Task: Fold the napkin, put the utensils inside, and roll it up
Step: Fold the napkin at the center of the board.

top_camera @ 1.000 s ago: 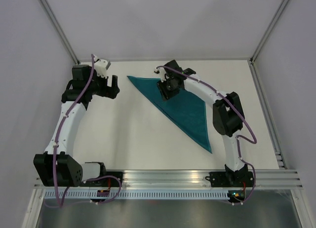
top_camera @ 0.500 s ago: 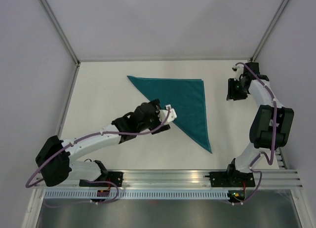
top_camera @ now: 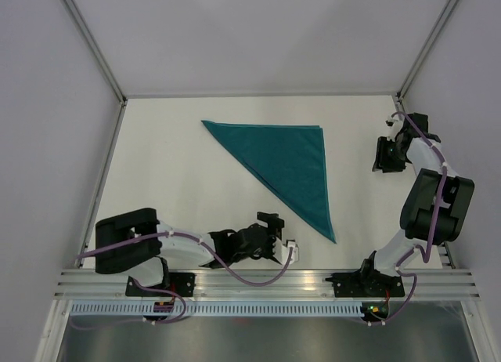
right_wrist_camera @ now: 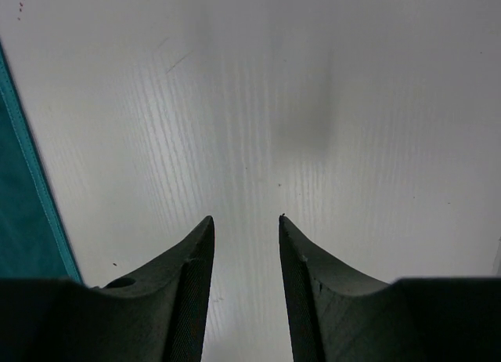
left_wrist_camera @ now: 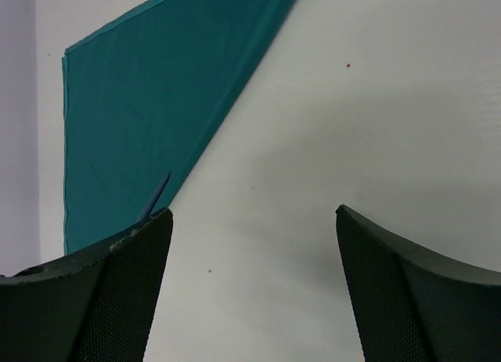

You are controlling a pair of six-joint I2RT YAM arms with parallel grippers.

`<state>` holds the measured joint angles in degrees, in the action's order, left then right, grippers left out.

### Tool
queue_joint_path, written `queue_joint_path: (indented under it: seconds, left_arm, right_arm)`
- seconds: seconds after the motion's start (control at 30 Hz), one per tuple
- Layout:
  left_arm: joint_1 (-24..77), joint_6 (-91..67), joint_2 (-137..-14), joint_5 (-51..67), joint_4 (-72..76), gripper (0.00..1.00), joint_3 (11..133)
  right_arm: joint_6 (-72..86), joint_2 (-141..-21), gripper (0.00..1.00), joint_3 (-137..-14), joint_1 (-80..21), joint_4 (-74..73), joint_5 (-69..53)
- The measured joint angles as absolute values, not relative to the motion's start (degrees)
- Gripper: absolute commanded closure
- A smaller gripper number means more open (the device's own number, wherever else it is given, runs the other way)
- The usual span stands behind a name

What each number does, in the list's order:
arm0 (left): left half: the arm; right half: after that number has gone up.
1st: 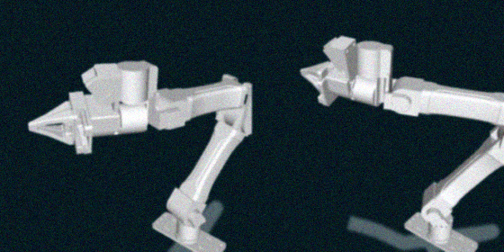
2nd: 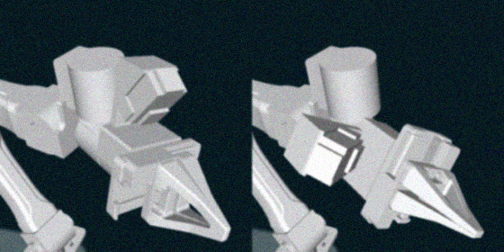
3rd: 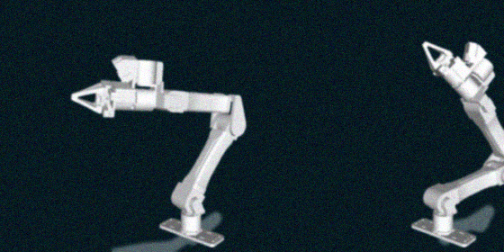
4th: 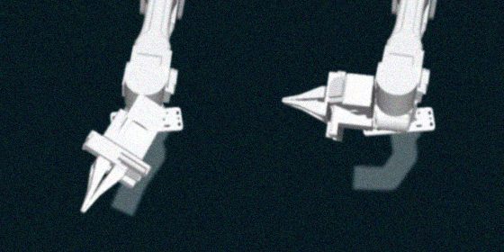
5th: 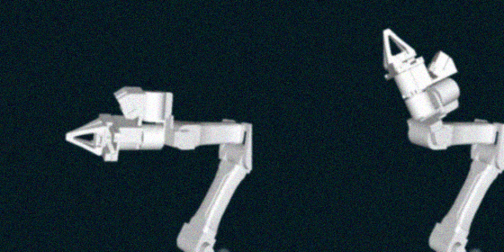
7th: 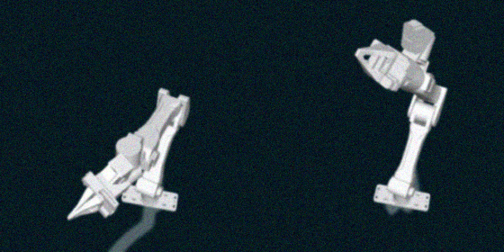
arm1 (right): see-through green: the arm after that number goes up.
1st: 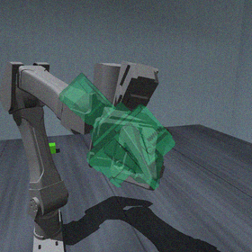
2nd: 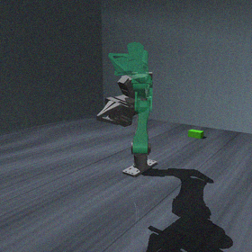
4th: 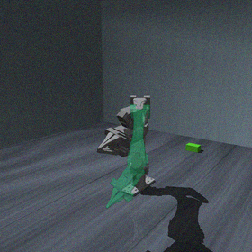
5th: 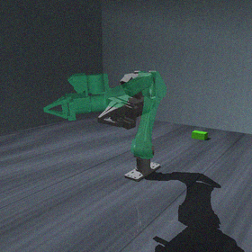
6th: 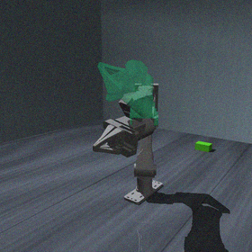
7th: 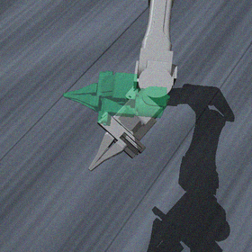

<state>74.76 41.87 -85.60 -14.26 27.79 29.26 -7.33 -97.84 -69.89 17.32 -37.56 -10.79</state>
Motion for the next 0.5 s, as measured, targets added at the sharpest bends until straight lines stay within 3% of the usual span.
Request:
queue_joint_path:
  seconds: [0.5]
  left_arm:
    - [79.6,41.7,-101.8,-16.4,38.5,0.27,42.3]
  right_arm:
    - [-7.3,-96.5,0.58,-69.6,19.2,-36.1,-13.3]
